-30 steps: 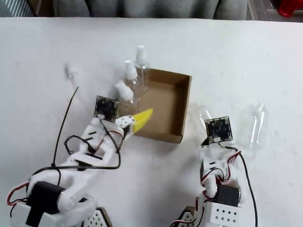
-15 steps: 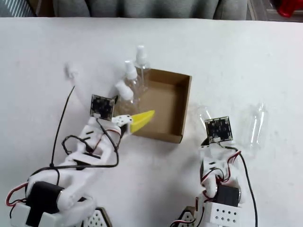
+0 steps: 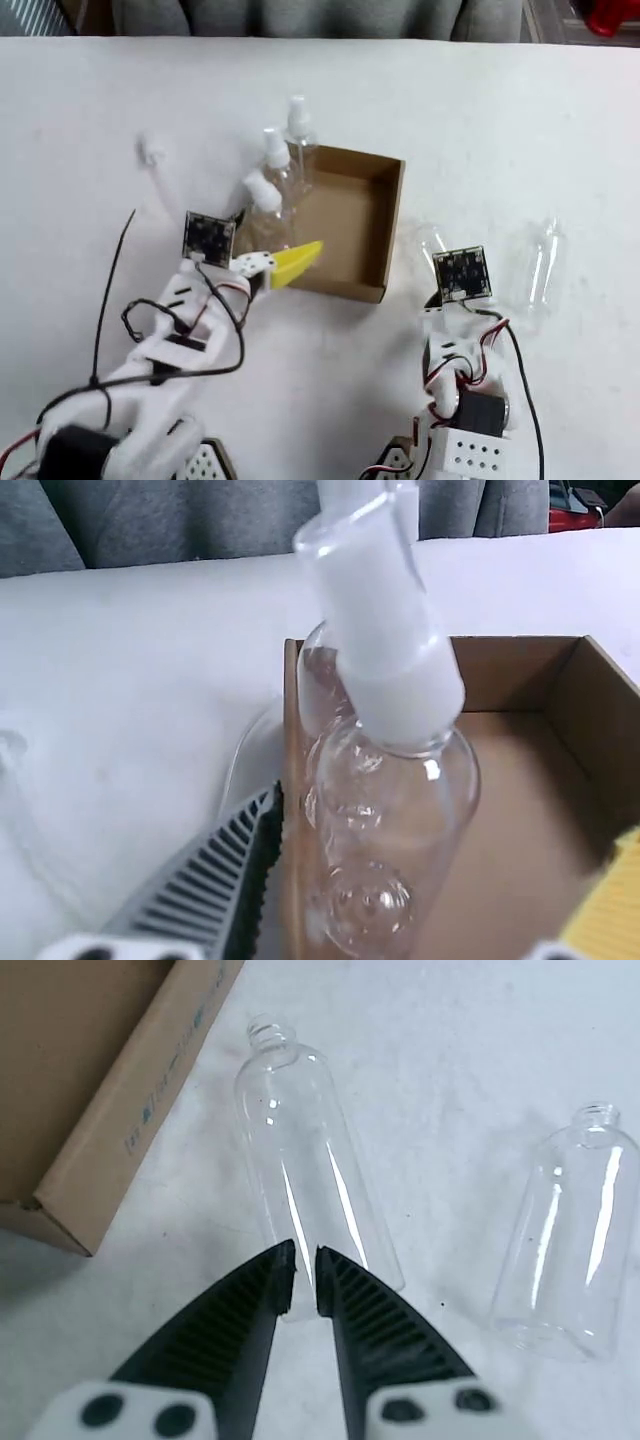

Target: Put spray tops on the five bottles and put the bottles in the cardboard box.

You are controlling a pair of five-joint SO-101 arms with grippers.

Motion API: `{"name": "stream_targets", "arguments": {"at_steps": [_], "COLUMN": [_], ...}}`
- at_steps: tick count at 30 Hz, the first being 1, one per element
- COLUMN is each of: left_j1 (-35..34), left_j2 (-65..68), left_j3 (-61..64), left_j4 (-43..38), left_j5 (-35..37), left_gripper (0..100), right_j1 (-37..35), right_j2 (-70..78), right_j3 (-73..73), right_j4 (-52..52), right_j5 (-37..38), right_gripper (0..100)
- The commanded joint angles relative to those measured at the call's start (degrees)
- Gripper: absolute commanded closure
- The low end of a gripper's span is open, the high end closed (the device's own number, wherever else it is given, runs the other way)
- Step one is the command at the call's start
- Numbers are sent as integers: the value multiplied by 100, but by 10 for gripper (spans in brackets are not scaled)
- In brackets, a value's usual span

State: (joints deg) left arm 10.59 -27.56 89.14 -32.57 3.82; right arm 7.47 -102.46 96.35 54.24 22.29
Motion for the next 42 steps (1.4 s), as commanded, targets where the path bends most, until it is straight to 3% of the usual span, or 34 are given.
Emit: {"name": "stream_targets", "arguments": {"at_steps": [1, 6, 15, 29, 42], "left_j1": [-57, -400, -1543, -1640, -2009], "left_j2": [-919, -2035, -4163, -7855, -7609], "left_j3": [167, 703, 695, 624, 782], "left_j4": [800, 1363, 3895, 7613, 8149], "left_j5": [-193, -202, 158, 299, 343], "left_gripper": [547, 547, 550, 550, 551], "right_j1": [57, 66, 66, 92, 75], "right_j2": [-48, -48, -48, -40, -40], "right_j3": [53, 53, 53, 53, 53], "right_j4": [-13, 4, 4, 31, 31], "right_j5": [53, 53, 53, 53, 53], "right_gripper": [984, 984, 984, 984, 984]}}
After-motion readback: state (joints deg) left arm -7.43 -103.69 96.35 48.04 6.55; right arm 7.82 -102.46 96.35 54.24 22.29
